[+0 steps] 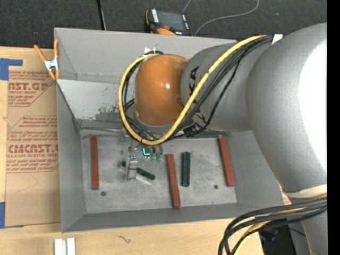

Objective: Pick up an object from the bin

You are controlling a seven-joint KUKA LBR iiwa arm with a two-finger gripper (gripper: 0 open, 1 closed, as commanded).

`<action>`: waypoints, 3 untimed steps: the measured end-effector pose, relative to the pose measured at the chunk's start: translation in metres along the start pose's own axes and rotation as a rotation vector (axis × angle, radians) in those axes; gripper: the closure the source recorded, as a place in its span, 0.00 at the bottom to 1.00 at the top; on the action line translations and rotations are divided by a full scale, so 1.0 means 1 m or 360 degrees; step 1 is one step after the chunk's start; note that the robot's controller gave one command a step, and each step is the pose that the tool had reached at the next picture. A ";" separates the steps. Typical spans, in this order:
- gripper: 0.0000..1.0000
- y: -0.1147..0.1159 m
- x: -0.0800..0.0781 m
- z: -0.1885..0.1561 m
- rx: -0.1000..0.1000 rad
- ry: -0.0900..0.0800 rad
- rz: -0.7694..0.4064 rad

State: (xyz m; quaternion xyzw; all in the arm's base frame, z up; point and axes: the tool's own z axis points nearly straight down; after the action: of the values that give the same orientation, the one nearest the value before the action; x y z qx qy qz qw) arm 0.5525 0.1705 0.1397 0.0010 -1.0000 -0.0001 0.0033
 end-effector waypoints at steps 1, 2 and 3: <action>0.00 -0.077 -0.017 0.074 0.0005 -0.0002 0.0009; 1.00 -0.071 -0.018 0.068 -0.0003 -0.0009 -0.0002; 0.00 -0.072 -0.019 0.069 -0.0003 -0.0017 0.0000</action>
Offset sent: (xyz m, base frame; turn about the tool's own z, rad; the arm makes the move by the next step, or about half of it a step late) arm 0.0172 -0.0725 -0.0697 -0.0003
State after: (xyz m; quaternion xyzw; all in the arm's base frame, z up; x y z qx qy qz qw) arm 0.5709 0.0987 0.0709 0.0009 -1.0000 -0.0011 -0.0022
